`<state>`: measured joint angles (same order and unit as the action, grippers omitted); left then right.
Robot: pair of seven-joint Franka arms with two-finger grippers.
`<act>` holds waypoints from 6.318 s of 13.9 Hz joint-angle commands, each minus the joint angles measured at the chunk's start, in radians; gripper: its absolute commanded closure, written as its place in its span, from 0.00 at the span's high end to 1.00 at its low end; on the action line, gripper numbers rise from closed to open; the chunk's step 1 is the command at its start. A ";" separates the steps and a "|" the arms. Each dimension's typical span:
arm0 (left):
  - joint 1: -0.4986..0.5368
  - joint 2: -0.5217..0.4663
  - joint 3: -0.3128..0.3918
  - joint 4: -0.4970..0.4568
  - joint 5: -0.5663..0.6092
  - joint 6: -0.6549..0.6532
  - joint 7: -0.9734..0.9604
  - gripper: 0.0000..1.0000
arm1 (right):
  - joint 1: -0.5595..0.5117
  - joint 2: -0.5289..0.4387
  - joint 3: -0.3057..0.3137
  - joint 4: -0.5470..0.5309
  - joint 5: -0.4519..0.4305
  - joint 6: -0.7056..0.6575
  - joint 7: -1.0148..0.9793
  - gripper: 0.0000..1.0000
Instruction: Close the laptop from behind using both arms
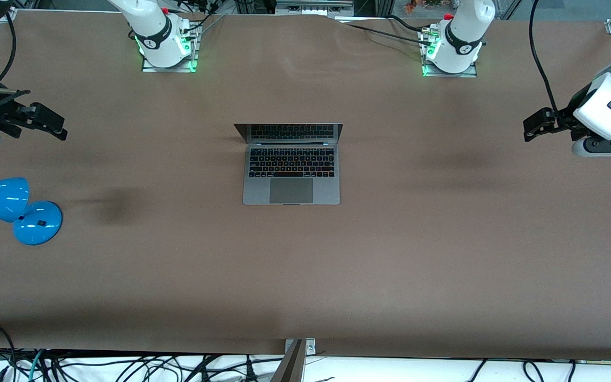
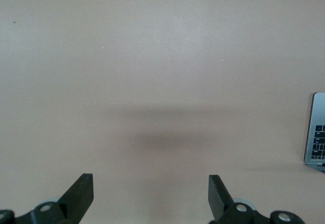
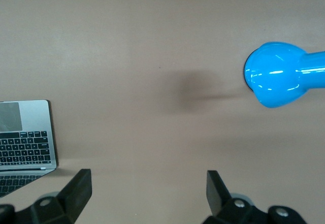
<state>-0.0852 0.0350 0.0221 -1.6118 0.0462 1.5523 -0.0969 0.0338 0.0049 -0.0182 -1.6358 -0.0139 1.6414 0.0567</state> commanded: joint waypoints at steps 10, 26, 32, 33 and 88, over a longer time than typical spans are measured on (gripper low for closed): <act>0.012 0.017 -0.001 0.075 -0.022 -0.040 0.022 1.00 | 0.003 -0.008 -0.002 -0.002 0.009 -0.005 0.003 1.00; 0.005 0.023 -0.057 0.079 -0.020 -0.041 0.009 1.00 | 0.003 -0.008 0.000 -0.002 0.009 -0.005 0.002 1.00; -0.010 0.040 -0.063 0.096 -0.022 -0.026 0.008 1.00 | 0.003 -0.008 0.000 -0.002 0.009 -0.005 0.002 1.00; -0.016 0.040 -0.073 0.096 -0.020 -0.027 0.008 1.00 | 0.003 -0.008 0.000 -0.002 0.009 -0.005 0.002 1.00; -0.206 0.456 -0.450 -0.033 -0.474 0.147 -0.851 0.00 | 0.176 0.299 0.583 -0.210 -0.026 0.175 0.706 0.00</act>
<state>-0.2910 0.4595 -0.4341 -1.6905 -0.4216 1.7107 -0.9413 0.2059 0.2401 0.5610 -1.9134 -0.0052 1.8253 0.7480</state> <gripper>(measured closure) 0.991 0.991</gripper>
